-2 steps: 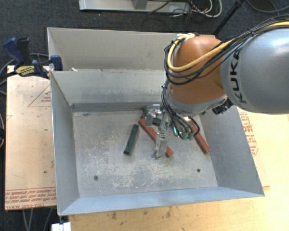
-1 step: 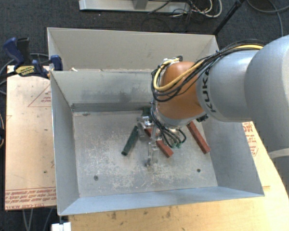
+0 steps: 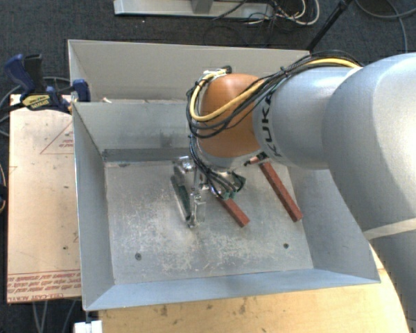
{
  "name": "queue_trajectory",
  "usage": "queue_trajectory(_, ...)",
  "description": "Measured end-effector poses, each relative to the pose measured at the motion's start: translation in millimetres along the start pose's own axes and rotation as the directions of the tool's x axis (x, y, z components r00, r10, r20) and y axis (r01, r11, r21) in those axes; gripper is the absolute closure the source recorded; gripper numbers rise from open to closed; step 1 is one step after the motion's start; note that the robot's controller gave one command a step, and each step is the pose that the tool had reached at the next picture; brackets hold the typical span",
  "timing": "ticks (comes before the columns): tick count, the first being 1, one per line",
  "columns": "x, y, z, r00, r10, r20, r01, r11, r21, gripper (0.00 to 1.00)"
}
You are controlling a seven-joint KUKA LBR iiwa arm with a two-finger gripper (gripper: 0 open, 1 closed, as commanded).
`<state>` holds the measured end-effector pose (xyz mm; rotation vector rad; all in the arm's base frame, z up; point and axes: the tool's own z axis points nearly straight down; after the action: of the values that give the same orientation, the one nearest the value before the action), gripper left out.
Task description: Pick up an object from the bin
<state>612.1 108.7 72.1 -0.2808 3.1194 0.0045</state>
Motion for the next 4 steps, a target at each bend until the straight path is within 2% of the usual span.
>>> queue_trajectory(1, 1.5, -2, 0, 1.000, 0.005, -0.007, -0.005, 1.000, 0.000, 1.00)
queue_trajectory(2, 13.1, -43, -86, 0.988, -0.153, -0.001, 0.153, 0.988, 0.003, 1.00)
queue_trajectory(3, -19.1, -74, -70, 0.982, 0.187, -0.005, -0.187, 0.982, 0.003, 1.00)
queue_trajectory(4, -19.0, -73, -70, 0.982, 0.187, -0.006, -0.187, 0.982, 0.002, 0.00)
